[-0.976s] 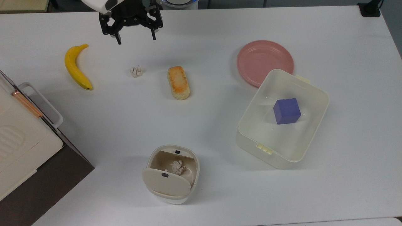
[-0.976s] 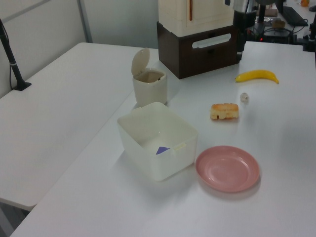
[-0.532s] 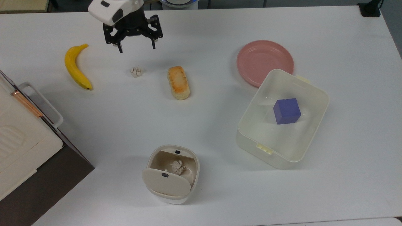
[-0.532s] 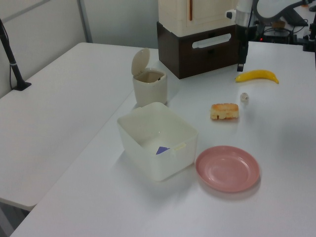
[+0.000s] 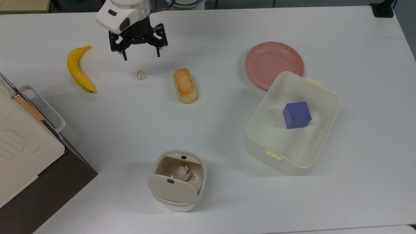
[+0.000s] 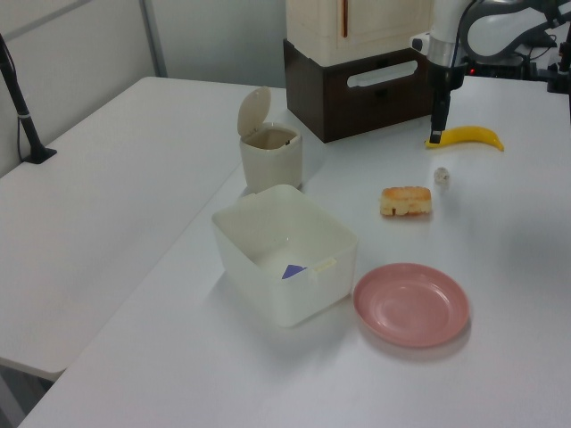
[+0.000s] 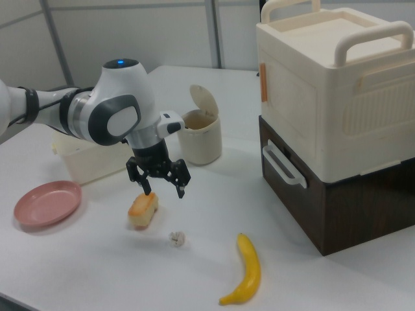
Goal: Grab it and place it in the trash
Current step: 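Move the gripper over the small white paper ball and lower it, then close the gripper on the white paper ball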
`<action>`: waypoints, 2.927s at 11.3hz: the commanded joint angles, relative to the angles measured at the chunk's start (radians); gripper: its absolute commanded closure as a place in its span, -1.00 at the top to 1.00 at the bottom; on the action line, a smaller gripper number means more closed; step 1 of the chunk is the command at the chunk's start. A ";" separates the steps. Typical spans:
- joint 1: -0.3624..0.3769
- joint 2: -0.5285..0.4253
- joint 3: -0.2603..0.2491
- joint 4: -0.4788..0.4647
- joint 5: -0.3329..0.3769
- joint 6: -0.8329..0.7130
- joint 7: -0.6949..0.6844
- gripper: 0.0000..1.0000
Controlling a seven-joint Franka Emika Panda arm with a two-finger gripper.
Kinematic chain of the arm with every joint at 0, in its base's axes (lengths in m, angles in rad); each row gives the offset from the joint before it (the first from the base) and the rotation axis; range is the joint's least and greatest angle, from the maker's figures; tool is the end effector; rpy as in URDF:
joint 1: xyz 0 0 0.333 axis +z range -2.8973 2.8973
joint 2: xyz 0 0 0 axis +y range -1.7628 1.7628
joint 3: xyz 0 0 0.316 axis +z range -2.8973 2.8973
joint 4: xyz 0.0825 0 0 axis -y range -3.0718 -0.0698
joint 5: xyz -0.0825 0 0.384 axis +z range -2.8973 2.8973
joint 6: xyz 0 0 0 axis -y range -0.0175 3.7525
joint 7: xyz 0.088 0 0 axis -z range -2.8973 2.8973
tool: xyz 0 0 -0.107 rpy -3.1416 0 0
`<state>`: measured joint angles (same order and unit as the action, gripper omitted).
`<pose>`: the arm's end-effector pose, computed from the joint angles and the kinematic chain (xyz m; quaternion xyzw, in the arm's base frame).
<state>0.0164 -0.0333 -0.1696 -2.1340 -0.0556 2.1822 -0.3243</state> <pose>0.5347 -0.0851 0.4290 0.9939 0.1002 0.0345 0.0296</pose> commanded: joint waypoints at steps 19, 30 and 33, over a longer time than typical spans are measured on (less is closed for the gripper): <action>-0.055 0.090 -0.015 -0.106 -0.061 0.148 0.016 1.00; -0.023 0.156 -0.015 -0.080 -0.063 0.182 0.027 1.00; -0.024 0.168 -0.015 -0.083 -0.063 0.211 0.027 0.97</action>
<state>-0.0153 0.1221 -0.1732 -2.2202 -0.0947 2.3489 -0.3214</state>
